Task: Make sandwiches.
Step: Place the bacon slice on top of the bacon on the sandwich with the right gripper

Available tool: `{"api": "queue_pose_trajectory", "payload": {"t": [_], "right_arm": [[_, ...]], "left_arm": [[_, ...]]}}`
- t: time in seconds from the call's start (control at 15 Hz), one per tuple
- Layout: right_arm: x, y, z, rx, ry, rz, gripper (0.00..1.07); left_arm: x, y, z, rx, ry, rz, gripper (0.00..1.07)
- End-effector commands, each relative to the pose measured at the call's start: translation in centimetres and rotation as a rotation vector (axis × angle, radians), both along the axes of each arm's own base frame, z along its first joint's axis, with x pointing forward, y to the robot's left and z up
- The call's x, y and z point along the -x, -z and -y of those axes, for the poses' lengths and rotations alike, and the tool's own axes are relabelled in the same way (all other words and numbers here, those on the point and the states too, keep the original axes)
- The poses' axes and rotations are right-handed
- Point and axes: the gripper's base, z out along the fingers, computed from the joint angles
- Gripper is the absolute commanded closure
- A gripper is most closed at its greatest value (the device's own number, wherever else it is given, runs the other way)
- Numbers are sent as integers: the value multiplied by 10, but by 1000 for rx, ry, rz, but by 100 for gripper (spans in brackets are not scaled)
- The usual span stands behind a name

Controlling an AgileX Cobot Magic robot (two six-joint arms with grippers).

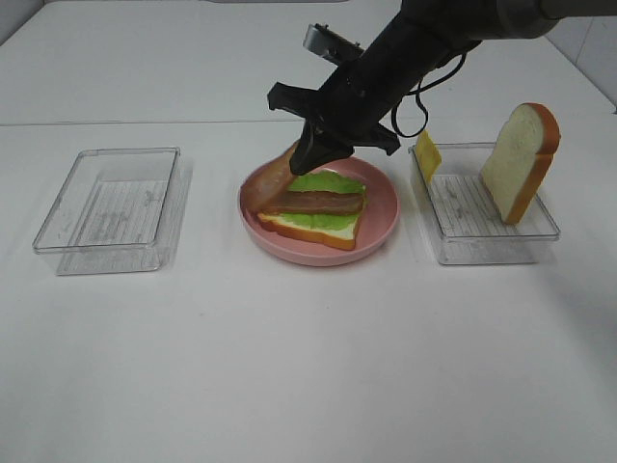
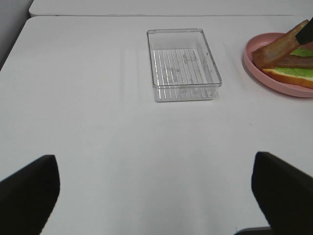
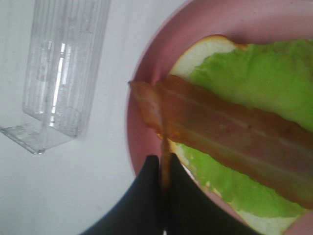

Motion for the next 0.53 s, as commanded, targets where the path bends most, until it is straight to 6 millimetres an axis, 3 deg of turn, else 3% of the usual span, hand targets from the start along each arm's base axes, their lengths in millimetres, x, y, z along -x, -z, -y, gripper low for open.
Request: {"api": "queue_pose_trajectory", "payload": {"t": [0.07, 0.4, 0.53], "right_arm": [[-1, -2, 6, 56, 1, 8, 107], [-2, -1, 8, 82, -6, 22, 107], [-2, 0, 10, 115, 2, 24, 96]], "left_arm": [[2, 0, 1, 9, 1, 28, 4], [2, 0, 1, 9, 1, 28, 4], [2, 0, 1, 9, 1, 28, 4]]}}
